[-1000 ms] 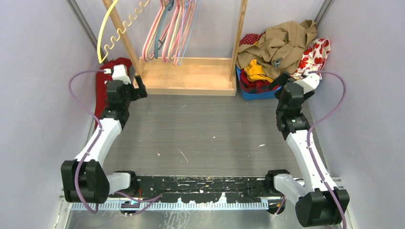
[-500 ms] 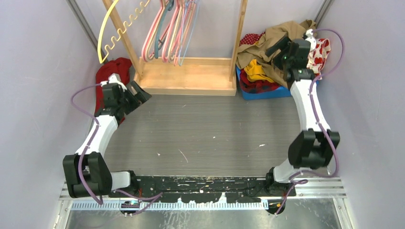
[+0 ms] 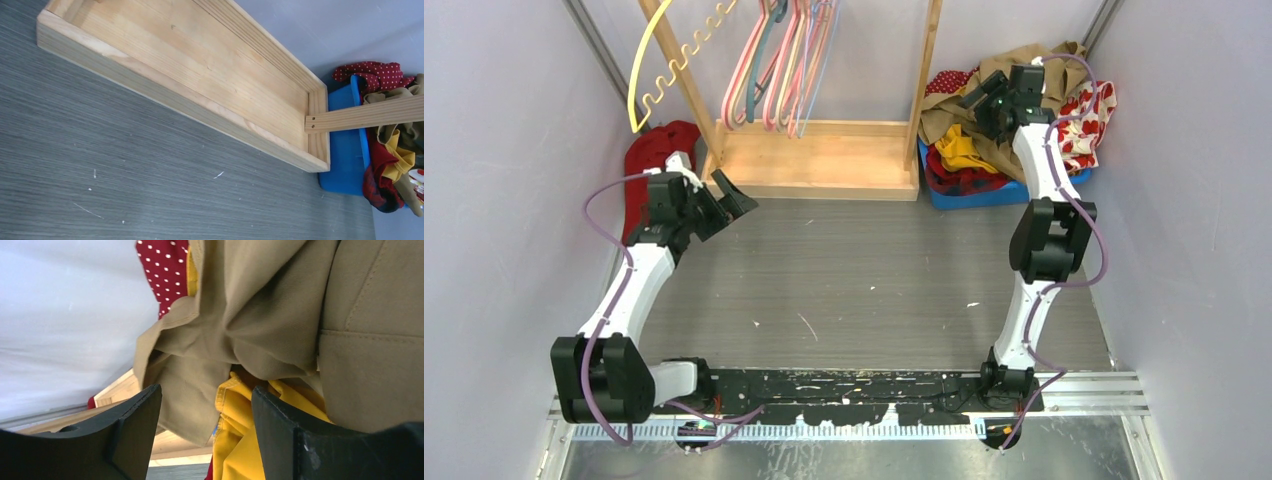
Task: Place the skirt on the hanger
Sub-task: Pick up the skirt from the bin.
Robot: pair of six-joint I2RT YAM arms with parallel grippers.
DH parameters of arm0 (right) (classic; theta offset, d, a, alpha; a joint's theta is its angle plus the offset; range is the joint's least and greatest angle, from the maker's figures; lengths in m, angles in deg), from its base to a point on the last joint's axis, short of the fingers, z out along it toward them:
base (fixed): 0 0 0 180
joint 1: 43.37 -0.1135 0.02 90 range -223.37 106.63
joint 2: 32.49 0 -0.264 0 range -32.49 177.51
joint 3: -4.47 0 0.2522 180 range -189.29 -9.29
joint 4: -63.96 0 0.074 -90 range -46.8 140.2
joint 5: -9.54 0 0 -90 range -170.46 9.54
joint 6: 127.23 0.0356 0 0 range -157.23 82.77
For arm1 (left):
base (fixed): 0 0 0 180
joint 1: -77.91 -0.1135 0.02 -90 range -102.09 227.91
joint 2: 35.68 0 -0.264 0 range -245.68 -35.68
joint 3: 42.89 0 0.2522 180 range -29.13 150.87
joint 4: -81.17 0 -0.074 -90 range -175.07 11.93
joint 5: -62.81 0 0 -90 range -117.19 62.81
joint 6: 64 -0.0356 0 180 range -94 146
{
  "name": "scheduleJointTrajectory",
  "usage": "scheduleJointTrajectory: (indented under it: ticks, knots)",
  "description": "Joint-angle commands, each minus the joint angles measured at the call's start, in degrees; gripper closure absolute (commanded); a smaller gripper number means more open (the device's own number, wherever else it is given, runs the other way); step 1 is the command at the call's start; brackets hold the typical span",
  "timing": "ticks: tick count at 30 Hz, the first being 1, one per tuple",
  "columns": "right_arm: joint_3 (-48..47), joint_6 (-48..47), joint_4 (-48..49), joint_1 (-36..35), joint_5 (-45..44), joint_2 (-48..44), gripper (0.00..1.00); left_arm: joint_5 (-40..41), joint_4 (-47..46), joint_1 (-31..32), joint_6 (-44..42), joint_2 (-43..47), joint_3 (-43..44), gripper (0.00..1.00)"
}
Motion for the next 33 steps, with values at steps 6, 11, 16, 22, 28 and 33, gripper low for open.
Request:
scheduleJointTrajectory:
  ticks: [6,11,16,22,28,33]
  knots:
    - [-0.9,-1.2,-2.4,-0.7,-5.8,-4.8,0.30,0.4,4.7,1.5,-2.2,1.9,5.0,0.00]
    - [3.7,-5.1,-7.6,-0.7,-9.2,-12.4,0.30,0.4,2.9,3.6,-3.1,3.2,4.3,0.01]
    - [4.5,-8.5,-14.1,-0.6,-16.1,-16.3,0.30,-0.9,4.9,5.6,-5.4,2.2,6.3,0.00]
    - [-5.6,-14.1,-22.9,-0.7,-25.2,-11.6,0.42,-1.9,8.0,7.2,-7.5,-0.1,9.6,0.07]
    - [-9.6,-19.3,-25.5,-0.7,-32.1,-8.3,0.47,-3.0,6.3,7.8,-6.9,-2.0,9.3,0.11]
    - [-9.1,-21.1,-25.3,-0.8,-33.4,-6.6,0.46,-3.6,5.5,8.3,-6.7,-4.2,9.3,0.12]
